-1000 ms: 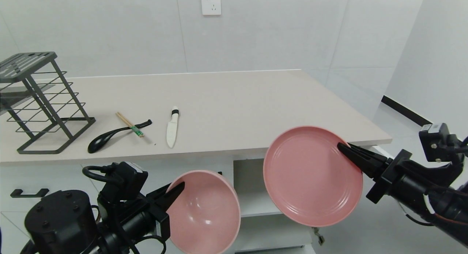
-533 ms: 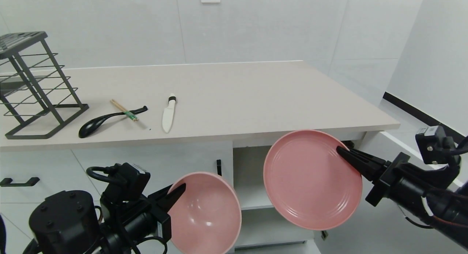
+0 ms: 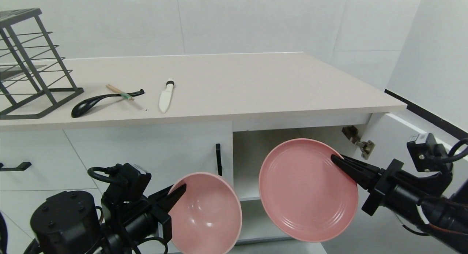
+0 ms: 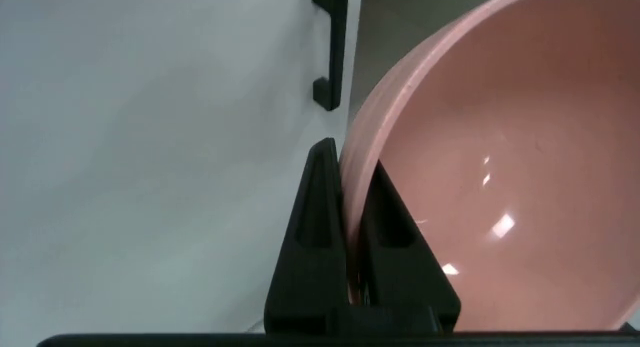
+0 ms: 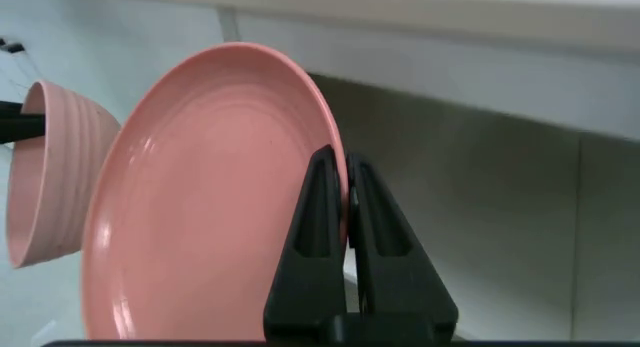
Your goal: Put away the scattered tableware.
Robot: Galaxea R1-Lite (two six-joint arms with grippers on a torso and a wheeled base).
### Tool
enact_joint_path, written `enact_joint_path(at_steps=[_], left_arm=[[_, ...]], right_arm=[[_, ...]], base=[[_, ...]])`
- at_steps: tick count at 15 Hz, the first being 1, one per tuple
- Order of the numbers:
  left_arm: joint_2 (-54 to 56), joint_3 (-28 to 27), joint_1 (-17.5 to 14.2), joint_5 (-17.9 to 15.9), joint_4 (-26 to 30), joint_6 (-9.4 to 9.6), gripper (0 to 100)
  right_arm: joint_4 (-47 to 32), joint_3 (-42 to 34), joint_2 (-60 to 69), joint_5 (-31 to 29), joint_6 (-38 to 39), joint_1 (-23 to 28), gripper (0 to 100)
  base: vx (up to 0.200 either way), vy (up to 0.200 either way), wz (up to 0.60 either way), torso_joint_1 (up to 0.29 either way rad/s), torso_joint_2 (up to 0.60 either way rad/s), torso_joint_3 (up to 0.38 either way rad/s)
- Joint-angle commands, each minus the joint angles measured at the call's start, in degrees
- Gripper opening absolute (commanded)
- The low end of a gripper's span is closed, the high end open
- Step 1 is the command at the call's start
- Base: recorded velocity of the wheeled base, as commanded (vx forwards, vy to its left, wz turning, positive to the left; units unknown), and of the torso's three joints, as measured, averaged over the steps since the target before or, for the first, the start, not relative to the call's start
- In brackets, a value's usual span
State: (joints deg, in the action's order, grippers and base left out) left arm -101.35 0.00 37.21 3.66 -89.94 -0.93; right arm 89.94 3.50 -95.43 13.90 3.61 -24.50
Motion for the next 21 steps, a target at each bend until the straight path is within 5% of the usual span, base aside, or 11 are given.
enact_joint_path(at_steps=[1, 16, 21], left_arm=[[-0.1, 0.0, 0.0, 0.0, -0.1, -0.04, 0], [-0.4, 0.0, -0.8, 0.0, -0.1, -0.04, 0], [-1.7, 0.0, -0.9, 0.0, -0.1, -0.04, 0]], right_arm=[[0.1, -0.1, -1.1, 0.0, 0.0, 0.0, 0], [0.1, -0.2, -5.2, 0.0, 0.1, 0.2, 0], [0.1, 4.1, -18.7, -0.1, 0.2, 0.3, 0]], base=[[0.000, 0.000, 0.00, -0.251, 0.29, 0.124], [0.000, 0.000, 0.00, -0.036, 0.10, 0.035], [0.000, 0.000, 0.00, 0.000, 0.00, 0.000]])
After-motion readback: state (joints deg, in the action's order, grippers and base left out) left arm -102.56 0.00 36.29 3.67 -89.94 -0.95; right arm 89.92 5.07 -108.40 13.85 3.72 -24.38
